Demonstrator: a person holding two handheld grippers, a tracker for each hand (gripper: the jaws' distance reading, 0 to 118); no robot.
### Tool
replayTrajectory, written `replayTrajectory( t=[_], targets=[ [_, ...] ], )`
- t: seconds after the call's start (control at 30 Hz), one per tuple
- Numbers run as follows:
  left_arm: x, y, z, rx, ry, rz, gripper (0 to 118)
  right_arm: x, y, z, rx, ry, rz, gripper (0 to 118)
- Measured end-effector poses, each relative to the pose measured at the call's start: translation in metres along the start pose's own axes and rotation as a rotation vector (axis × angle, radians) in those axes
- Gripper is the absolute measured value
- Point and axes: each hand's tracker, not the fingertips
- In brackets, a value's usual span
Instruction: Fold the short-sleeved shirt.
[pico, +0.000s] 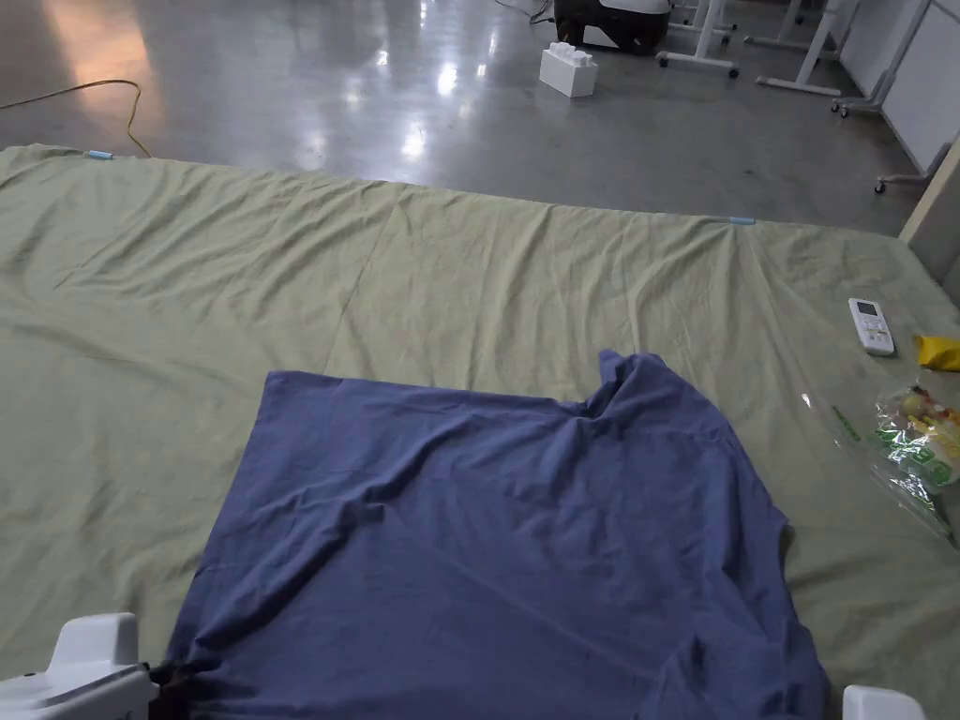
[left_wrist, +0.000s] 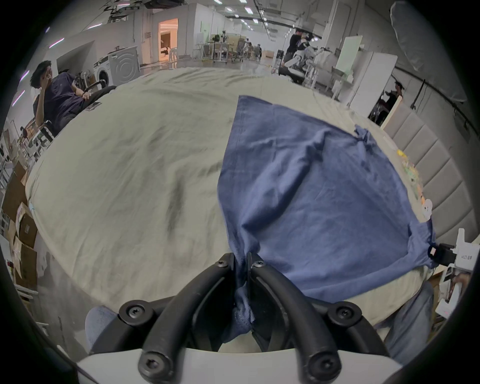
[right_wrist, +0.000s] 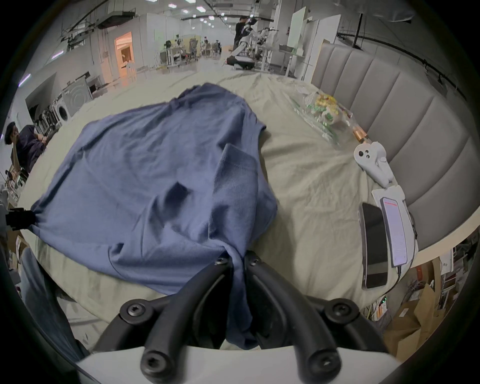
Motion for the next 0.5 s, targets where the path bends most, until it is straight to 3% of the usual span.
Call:
replayTrajectory(
  t=[0.27,0.5],
  targets=[
    [0.007,0.058,-0.005,0.087,-0.03,0.023,9,0.003,0.06,0.006,0.097,0.008,-0.015,7],
    [0.009,0.109,-0.039,0.089,-0.027,0.085,9,0.006,0.125,-0.036,0.109,0.028,-0.061,7]
  ],
)
